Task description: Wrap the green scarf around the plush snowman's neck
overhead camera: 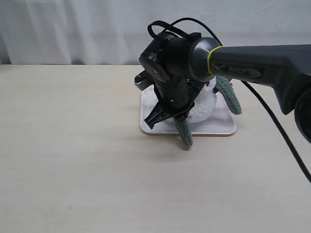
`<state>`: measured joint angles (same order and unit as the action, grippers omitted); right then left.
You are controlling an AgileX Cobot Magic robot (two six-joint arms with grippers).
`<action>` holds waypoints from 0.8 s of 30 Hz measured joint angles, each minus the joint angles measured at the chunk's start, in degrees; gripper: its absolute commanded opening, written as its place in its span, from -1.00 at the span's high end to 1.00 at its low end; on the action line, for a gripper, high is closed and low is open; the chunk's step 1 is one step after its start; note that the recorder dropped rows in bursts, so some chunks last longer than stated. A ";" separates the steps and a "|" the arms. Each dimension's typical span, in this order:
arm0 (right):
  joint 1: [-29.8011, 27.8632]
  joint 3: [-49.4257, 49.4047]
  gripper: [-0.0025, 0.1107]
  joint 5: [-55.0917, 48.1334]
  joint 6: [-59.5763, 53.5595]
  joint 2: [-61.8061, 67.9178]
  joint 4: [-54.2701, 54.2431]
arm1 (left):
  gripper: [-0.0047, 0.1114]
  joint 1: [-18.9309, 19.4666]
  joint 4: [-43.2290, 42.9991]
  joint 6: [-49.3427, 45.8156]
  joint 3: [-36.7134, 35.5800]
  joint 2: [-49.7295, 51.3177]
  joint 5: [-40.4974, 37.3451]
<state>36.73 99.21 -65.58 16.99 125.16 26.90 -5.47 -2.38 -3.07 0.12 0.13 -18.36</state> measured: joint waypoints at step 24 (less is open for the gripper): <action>-14.53 -5.26 -0.12 -0.49 -6.30 -18.26 -12.06 | 0.92 0.00 0.00 0.00 0.00 0.00 0.00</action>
<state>22.20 93.96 -66.07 10.69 106.90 14.84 -5.47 -2.38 -3.07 0.12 0.13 -18.36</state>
